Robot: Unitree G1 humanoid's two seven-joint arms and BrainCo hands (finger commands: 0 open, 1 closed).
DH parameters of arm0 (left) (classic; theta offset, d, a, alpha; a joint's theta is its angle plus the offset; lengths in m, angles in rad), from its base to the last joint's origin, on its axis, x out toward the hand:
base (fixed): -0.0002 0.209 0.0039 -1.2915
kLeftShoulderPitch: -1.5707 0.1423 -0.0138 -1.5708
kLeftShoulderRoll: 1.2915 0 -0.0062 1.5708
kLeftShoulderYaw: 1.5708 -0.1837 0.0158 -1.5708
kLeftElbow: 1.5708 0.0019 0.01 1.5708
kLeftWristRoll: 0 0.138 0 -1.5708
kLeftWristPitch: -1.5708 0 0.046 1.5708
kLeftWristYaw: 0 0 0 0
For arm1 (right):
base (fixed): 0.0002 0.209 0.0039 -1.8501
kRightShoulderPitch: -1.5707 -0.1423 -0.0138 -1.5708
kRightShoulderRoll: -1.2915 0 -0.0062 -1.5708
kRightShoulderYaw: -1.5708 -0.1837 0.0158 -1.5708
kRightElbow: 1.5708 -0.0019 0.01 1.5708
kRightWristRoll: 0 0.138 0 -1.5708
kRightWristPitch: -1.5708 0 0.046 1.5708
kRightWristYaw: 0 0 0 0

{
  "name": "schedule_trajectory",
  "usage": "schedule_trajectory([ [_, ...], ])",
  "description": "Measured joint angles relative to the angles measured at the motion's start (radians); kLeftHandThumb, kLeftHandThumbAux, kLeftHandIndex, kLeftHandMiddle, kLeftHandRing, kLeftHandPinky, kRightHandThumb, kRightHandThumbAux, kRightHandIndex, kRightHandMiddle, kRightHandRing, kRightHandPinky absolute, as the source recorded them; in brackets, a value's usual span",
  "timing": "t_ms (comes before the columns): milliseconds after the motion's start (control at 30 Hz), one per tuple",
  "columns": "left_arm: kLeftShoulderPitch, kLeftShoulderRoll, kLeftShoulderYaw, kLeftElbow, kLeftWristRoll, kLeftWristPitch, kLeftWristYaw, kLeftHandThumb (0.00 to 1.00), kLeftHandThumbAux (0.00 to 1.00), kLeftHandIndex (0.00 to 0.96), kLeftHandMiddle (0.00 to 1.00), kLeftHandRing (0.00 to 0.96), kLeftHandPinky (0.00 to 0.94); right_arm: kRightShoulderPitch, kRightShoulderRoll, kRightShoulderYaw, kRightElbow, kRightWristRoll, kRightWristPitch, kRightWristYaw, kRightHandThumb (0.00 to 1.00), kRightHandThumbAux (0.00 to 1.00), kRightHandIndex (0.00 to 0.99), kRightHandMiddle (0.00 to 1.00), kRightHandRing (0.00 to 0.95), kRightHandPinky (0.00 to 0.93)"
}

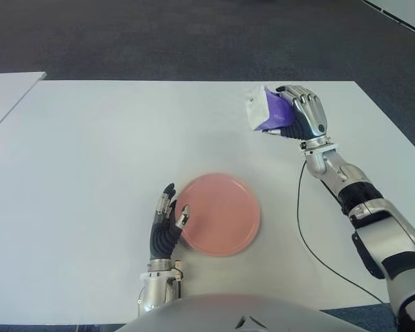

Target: Put the tissue paper into the plate.

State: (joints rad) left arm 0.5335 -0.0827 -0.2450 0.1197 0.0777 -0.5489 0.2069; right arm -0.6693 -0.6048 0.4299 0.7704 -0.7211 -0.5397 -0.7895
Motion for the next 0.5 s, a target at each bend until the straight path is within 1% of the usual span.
schedule_trajectory([
  [200,0.001,-0.001,0.003,-0.005,-0.001,0.008,0.0,0.087,0.667,0.055,0.038,0.028,0.051,0.104,-0.006,-0.059,-0.232,0.0,0.005,0.076,0.7,0.721,0.437,0.893,0.876,0.868],
  [300,0.0,0.0,0.004,-0.005,-0.001,0.009,0.0,0.085,0.673,0.052,0.038,0.029,0.052,0.136,-0.007,-0.081,-0.301,-0.002,0.006,0.109,0.701,0.721,0.437,0.893,0.878,0.863],
  [500,0.0,0.0,0.004,-0.004,0.001,0.008,0.0,0.078,0.675,0.047,0.04,0.032,0.057,0.192,-0.007,-0.114,-0.394,-0.021,0.006,0.141,0.704,0.719,0.438,0.892,0.882,0.865],
])
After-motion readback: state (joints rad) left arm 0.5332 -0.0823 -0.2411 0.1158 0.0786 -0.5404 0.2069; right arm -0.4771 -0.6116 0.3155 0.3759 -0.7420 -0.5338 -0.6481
